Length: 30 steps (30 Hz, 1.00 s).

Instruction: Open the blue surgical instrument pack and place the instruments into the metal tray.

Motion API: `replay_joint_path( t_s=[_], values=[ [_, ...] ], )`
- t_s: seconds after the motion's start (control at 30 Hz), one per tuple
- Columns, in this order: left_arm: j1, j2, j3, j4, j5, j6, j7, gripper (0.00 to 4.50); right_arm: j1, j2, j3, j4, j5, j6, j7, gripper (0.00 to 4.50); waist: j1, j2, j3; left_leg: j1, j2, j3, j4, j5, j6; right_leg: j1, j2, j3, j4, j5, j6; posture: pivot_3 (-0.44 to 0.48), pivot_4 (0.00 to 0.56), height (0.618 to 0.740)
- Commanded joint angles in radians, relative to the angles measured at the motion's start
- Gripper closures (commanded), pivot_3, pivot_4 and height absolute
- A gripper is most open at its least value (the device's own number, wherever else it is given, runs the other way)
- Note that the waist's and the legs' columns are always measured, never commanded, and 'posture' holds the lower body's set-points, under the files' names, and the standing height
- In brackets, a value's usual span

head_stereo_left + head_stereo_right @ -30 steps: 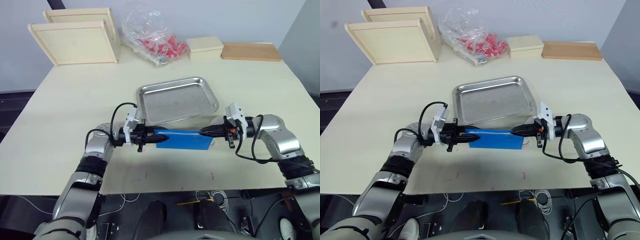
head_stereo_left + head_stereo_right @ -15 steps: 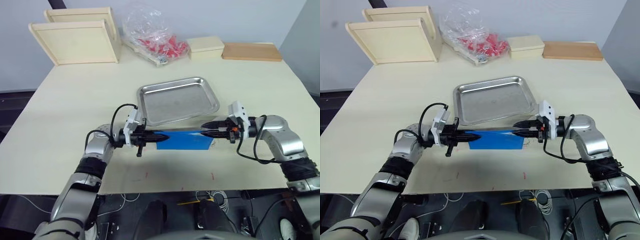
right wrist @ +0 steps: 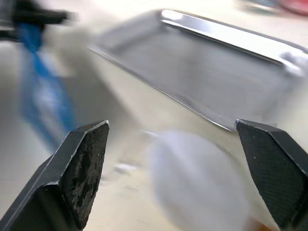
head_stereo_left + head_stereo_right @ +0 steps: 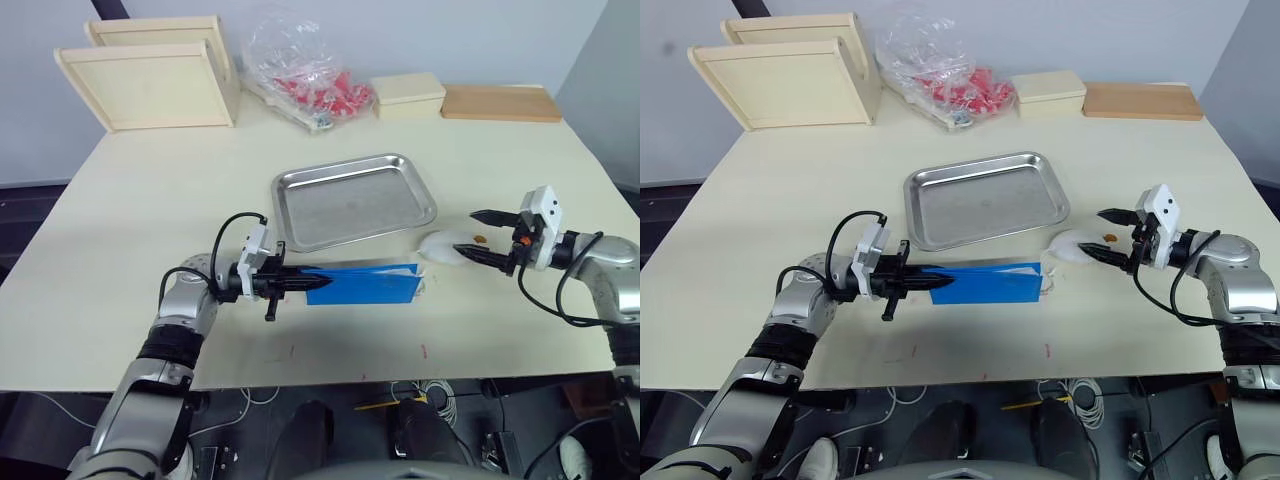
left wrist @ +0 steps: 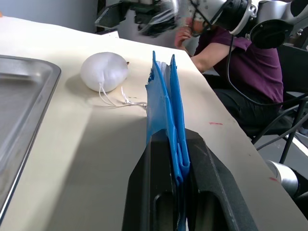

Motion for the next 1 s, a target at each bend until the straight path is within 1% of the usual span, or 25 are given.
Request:
replay_joint_path(
  t_s=[0.03,0.07,0.1,0.17,0.2,0.27,0.3,0.37,0.4,0.43,0.47,0.5,0.53,0.6,0.73,0.83,1.0],
  values=[
    [-0.003,0.002,0.017,-0.02,0.011,-0.012,-0.052,4.5,0.001,0.06,0.028,0.0,-0.023,0.039,-0.057,0.05,-0.001,0.0,0.0,0.0,0.0,0.0,0.0,0.0,0.0,0.0,0.0,0.0,0.0,0.0,0.0,0.0,0.15,0.74],
    [-0.003,0.001,0.018,-0.019,0.013,-0.014,-0.052,4.5,0.012,0.066,0.031,-0.009,-0.018,0.058,-0.051,0.05,0.0,0.0,0.0,0.0,0.0,0.0,0.0,0.0,0.0,0.0,0.0,0.001,0.0,0.0,0.0,0.0,0.15,0.74],
    [-0.003,0.001,0.02,-0.018,0.015,-0.015,-0.052,4.5,0.023,0.069,0.03,-0.018,-0.012,0.073,-0.047,0.43,0.0,0.0,0.0,0.0,0.0,0.0,0.0,0.0,0.0,0.0,0.0,0.0,0.0,0.0,0.0,0.0,0.15,0.74],
    [-0.001,0.001,0.024,-0.017,0.019,-0.017,-0.051,4.5,0.044,0.063,0.024,-0.037,-0.004,0.088,-0.037,0.78,0.004,0.0,0.0,-0.001,0.0,-0.001,0.0,0.0,0.0,0.0,-0.001,0.0,0.0,0.0,0.0,0.0,0.15,0.74],
    [0.001,0.001,0.026,-0.017,0.021,-0.019,-0.049,4.5,0.054,0.062,0.014,-0.052,0.004,0.091,-0.036,1.38,0.004,0.0,0.0,-0.001,0.0,-0.001,0.0,0.0,0.0,0.0,-0.001,0.0,0.0,0.0,0.0,0.0,0.15,0.74],
    [0.005,-0.001,0.03,-0.018,0.024,-0.022,-0.046,4.5,0.068,0.062,-0.006,-0.081,0.025,0.103,-0.035,2.11,0.002,0.0,0.0,-0.001,0.0,0.0,0.0,0.0,0.0,0.0,-0.001,0.0,0.0,0.0,0.0,0.0,0.15,0.74],
    [0.007,-0.002,0.032,-0.02,0.025,-0.024,-0.045,4.5,0.077,0.06,-0.013,-0.096,0.034,0.112,-0.035,2.66,0.002,0.0,0.0,0.0,0.0,0.0,0.0,0.0,0.0,0.0,-0.001,0.0,0.0,0.0,0.0,0.0,0.15,0.74],
    [0.013,-0.005,0.036,-0.024,0.029,-0.026,-0.042,4.5,0.104,0.046,-0.048,-0.139,0.066,0.127,-0.032,3.42,0.002,0.0,0.0,0.0,0.0,0.0,0.0,0.0,0.0,0.0,-0.001,0.0,0.0,0.0,0.0,0.0,0.15,0.74],
    [0.015,-0.005,0.038,-0.026,0.031,-0.028,-0.04,4.5,0.113,0.041,-0.073,-0.158,0.088,0.133,-0.032,3.51,0.002,0.0,0.0,0.0,0.0,-0.001,0.0,0.0,0.0,0.0,-0.001,0.0,0.0,0.0,0.0,0.0,0.15,0.74],
    [0.017,-0.005,0.039,-0.027,0.033,-0.03,-0.038,4.5,0.12,0.039,-0.097,-0.172,0.108,0.137,-0.034,4.03,0.002,0.0,0.0,0.0,0.0,-0.001,0.0,0.0,0.0,0.0,-0.001,0.0,0.0,0.0,0.0,0.0,0.15,0.74],
    [0.018,-0.004,0.04,-0.027,0.035,-0.031,-0.035,4.5,0.122,0.039,-0.119,-0.183,0.128,0.146,-0.04,4.2,0.002,0.0,0.0,0.0,0.0,-0.001,0.0,0.0,0.0,0.0,-0.001,0.0,0.0,0.0,0.0,0.0,0.15,0.74],
    [0.018,-0.003,0.041,-0.027,0.037,-0.033,-0.034,4.5,0.122,0.035,-0.146,-0.193,0.15,0.157,-0.048,4.2,0.002,0.0,0.0,0.0,0.0,-0.001,0.0,0.0,0.0,0.0,-0.001,0.0,0.0,0.0,0.0,0.0,0.15,0.74],
    [0.019,-0.003,0.042,-0.026,0.038,-0.034,-0.033,4.5,0.124,0.031,-0.168,-0.203,0.169,0.169,-0.052,4.45,0.001,0.0,0.0,0.0,0.0,0.0,0.0,0.0,0.0,0.0,-0.001,0.0,0.0,0.0,0.001,0.0,0.15,0.74],
    [0.019,-0.002,0.045,-0.023,0.044,-0.038,-0.032,4.5,0.123,0.012,-0.218,-0.235,0.224,0.22,-0.054,4.49,0.001,0.0,0.0,0.0,0.0,0.0,0.0,0.0,0.0,0.0,-0.001,0.001,0.0,0.0,0.001,0.0,0.15,0.74],
    [0.01,-0.005,0.046,-0.003,0.059,-0.05,-0.031,4.5,0.085,-0.023,-0.321,-0.29,0.369,0.344,-0.067,4.49,0.001,0.0,0.0,0.0,0.001,0.0,0.0,0.0,0.0,0.0,-0.001,0.0,0.0,0.0,0.001,0.0,0.15,0.74],
    [-0.001,-0.013,0.047,0.011,0.069,-0.058,-0.029,4.5,0.043,-0.036,-0.371,-0.326,0.476,0.441,-0.091,4.49,0.0,0.0,0.0,0.0,0.001,0.0,0.0,0.0,0.0,0.0,-0.001,0.001,0.0,0.0,0.001,0.0,0.15,0.74],
    [-0.018,-0.022,0.042,0.033,0.085,-0.07,-0.043,4.5,-0.037,-0.008,-0.44,-0.37,0.644,0.554,-0.183,4.49,0.002,0.0,0.0,-0.001,0.001,0.0,0.0,0.0,0.0,0.0,-0.001,0.0,0.0,0.0,0.001,0.0,0.15,0.74]
  ],
)
